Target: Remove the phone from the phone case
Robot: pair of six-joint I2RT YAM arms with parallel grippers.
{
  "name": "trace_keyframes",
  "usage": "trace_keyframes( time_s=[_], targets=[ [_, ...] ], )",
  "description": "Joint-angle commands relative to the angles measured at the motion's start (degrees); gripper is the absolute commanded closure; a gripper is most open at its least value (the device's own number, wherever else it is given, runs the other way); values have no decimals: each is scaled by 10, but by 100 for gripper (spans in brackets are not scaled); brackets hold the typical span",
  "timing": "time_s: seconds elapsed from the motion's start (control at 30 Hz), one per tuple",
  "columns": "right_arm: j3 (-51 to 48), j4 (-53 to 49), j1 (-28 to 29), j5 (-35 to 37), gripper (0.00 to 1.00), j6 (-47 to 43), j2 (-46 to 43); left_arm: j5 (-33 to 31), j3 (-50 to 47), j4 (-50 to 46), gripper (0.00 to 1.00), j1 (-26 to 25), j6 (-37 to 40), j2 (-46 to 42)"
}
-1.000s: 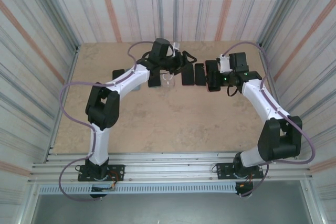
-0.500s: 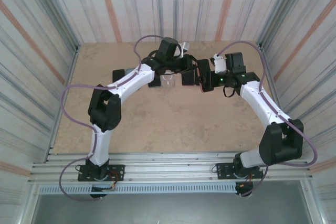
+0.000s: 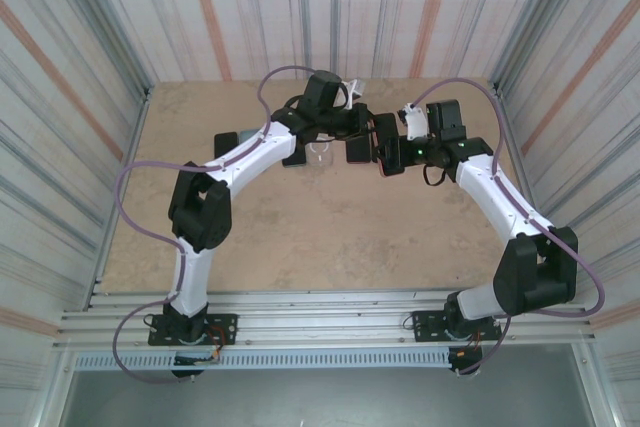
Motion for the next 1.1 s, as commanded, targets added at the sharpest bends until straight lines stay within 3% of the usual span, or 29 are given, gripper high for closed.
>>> trace_keyframes(
  time_s=[0.0,0.33,0.5,0.73,1.07],
  targets=[
    [4,24,5,-20,59,7,-24,16,16,0,93,-2,-3,-3],
    [-24,56,5,-24,27,16,-38,22,4,35,100,12,-38,-22],
    [-41,72,4,-23,16,21,-57,21,-3,57,100,21,-57,-33],
    [-93,123,-25,-28,12,82,-121,-18,-59,140,100,40,-121,-70],
    [-200,308,-103,-114,12,327,-195,-7,-110,292,100,62,-276,-89]
  ],
)
